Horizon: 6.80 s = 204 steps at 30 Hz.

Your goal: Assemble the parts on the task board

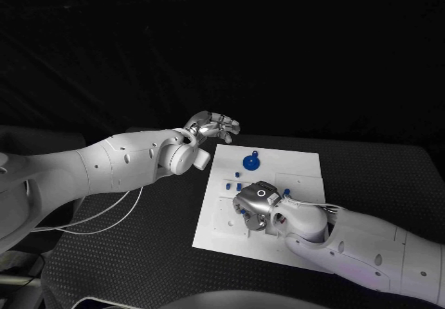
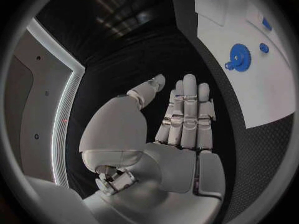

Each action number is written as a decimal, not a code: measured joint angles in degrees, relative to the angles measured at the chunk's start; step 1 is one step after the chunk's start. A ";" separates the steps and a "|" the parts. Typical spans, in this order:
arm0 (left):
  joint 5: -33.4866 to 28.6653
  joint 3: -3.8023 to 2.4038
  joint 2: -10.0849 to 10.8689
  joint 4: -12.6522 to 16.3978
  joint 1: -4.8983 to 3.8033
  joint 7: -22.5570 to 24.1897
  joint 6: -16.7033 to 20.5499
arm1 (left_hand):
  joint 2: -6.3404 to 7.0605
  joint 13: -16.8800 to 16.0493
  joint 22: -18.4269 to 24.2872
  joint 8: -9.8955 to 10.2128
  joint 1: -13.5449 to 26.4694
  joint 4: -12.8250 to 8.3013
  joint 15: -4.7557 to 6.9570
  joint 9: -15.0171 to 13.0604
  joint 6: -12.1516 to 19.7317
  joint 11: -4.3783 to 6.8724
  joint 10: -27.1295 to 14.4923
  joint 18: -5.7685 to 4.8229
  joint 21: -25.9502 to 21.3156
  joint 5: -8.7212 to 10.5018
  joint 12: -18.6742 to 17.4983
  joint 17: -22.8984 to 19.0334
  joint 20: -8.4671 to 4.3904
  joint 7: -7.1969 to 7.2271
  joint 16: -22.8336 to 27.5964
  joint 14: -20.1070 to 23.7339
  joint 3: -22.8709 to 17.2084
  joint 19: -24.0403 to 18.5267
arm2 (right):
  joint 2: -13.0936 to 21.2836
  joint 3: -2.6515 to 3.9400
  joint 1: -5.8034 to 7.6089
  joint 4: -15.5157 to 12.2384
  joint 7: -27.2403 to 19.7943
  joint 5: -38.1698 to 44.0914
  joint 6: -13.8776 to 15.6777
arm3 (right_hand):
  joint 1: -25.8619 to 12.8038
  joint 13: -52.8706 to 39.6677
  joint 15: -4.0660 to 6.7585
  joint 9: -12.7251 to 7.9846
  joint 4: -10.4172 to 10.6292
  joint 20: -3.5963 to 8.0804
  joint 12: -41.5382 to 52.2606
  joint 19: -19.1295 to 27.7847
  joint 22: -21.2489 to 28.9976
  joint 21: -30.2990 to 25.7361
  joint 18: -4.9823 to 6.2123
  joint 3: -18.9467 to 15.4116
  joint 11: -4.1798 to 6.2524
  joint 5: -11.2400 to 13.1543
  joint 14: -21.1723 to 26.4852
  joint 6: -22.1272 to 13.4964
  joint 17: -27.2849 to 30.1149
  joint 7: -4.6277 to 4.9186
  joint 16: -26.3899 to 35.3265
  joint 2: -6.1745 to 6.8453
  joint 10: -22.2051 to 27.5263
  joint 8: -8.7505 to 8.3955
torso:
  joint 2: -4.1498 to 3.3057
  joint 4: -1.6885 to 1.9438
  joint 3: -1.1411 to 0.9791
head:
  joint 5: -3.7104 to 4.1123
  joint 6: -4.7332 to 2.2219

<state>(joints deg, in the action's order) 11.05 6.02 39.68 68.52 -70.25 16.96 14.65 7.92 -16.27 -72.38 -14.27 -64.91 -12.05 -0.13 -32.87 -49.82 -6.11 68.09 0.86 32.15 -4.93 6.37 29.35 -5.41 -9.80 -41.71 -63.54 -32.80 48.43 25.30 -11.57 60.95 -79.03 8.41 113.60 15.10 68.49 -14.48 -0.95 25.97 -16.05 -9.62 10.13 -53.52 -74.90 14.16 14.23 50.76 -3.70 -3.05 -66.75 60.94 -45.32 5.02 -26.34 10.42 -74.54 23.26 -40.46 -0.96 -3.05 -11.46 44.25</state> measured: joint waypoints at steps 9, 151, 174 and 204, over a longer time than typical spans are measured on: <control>-0.01 0.00 0.09 0.22 -0.02 -0.05 -0.06 | 0.00 0.00 0.01 0.00 0.00 0.00 0.00 0.00 0.01 -0.13 -0.14 0.00 0.00 0.00 0.00 0.05 0.00 0.00 0.22 0.00 0.00 0.00 | 0.02 -0.07 0.09 -0.02 0.16 0.20 -0.65 | -0.04 -0.10 0.00 0.01 0.00 0.00 -0.40 0.00 -0.05 0.00 0.01 0.00 -0.01 0.00 0.00 -0.01 -0.20 -0.01 0.44 -0.04 0.01 -0.04 | 0.01 0.01 0.01 | 0.05 0.14; -0.11 0.02 -0.46 -1.65 -0.07 0.11 -0.69 | 0.23 0.10 -0.41 0.00 0.23 0.00 0.00 0.00 0.60 -0.01 -0.41 0.00 -0.66 0.00 -0.21 0.89 0.00 -0.20 0.89 0.00 0.00 0.00 | 3.73 4.13 2.83 -9.20 -0.31 -4.78 -2.70 | -1.58 4.89 0.43 0.21 0.08 1.44 0.42 -0.21 -0.04 7.79 0.32 -0.06 -1.10 0.45 -2.66 -2.65 -6.59 1.02 5.05 -2.19 1.54 -0.36 | 0.14 -0.16 -0.01 | 0.74 -1.63; -0.11 0.01 -0.98 -1.03 -0.07 0.11 -0.71 | 0.23 0.10 -0.45 0.00 0.23 0.00 0.00 0.00 0.60 0.01 -0.40 0.00 -0.66 0.00 -0.21 1.00 0.00 -0.20 0.89 0.00 0.00 0.00 | -0.17 1.52 0.04 -5.71 -0.37 -2.78 -3.13 | -1.67 4.83 0.40 0.20 0.07 1.43 0.41 -0.21 -0.03 7.79 0.04 -0.08 -1.09 0.66 -2.66 -2.66 -6.74 1.03 5.05 -2.10 1.54 -0.43 | 0.09 -0.10 0.00 | -0.48 -0.47; -0.13 0.01 -0.91 -0.98 -0.08 0.08 -0.79 | 0.23 0.15 -0.54 0.00 0.23 0.15 -0.21 0.00 0.61 -0.05 -0.45 0.00 -0.89 0.00 -0.21 1.17 0.00 -0.20 1.11 -0.20 0.15 0.00 | -0.95 0.12 -0.24 -4.43 0.51 -1.10 -3.79 | -1.72 4.65 0.43 0.28 -0.17 1.43 0.16 -0.20 0.00 8.00 -0.07 0.00 -0.89 0.39 -2.87 -2.68 -6.91 1.02 5.06 -2.05 1.34 -0.55 | 0.13 -0.19 -0.04 | -1.10 0.41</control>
<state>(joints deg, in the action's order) 10.93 6.04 38.77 67.54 -70.32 17.04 13.86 8.14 -16.13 -72.92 -14.27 -64.68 -11.90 -0.34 -32.87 -49.22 -6.16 67.64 0.86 31.26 -4.93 6.16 30.52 -5.41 -9.99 -40.60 -63.74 -32.64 48.44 24.36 -11.45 60.71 -83.45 8.92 112.49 11.32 66.77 -9.82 -0.53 26.25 -16.22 -8.19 10.30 -53.73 -74.90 22.16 14.17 50.76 -4.59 -2.66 -69.62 58.26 -52.23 6.04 -21.29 8.37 -73.20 22.72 -40.33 -1.14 -3.09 -12.56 44.66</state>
